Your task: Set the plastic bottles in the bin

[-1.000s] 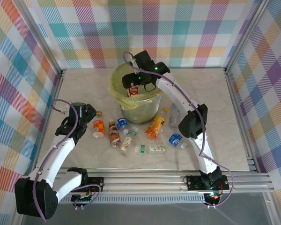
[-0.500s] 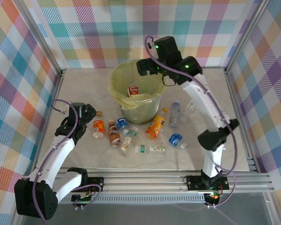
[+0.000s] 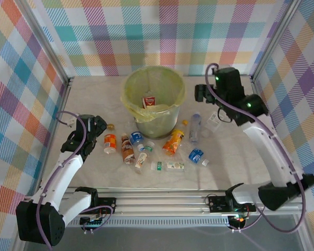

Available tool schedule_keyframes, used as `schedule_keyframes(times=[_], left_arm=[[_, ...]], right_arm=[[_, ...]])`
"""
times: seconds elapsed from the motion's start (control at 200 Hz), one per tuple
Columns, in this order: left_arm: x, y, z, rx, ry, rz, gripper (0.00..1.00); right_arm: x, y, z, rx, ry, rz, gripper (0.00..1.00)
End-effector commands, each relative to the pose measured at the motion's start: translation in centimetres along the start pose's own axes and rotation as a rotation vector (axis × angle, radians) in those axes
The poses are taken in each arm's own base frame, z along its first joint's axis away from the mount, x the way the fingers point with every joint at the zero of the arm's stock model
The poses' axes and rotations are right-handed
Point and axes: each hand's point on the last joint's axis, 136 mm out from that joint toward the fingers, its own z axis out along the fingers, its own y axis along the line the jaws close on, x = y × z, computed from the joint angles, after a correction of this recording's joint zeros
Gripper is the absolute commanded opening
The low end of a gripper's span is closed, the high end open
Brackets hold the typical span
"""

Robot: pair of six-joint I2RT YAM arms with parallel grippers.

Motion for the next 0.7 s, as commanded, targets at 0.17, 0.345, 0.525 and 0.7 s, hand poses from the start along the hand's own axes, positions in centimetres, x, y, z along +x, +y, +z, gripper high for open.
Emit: schedule_keyframes(times=[0.17, 0.345, 0.525, 0.7], left_arm=[[1.3, 0.7, 0.4, -0.007, 0.050, 0.007, 1.00], [2.4, 0.7, 0.9, 0.005, 0.089, 0.016, 1.00], [3.5, 0.1, 1.8, 0.014, 0.152, 0.091, 1.00], [5.2, -1.5, 3.5, 0.057, 0.266, 0.187, 1.00]], right_arm=[[7.3, -6.0, 1.2, 0.147, 0.092, 0.219, 1.00], [12.1, -8.5, 2.6, 0.233, 0.174, 0.320, 1.00], [16.8, -9.5, 3.9, 0.288, 0.258, 0.368, 1.00], [19.2, -9.9, 4.5, 0.316, 0.299, 0.387, 1.00]])
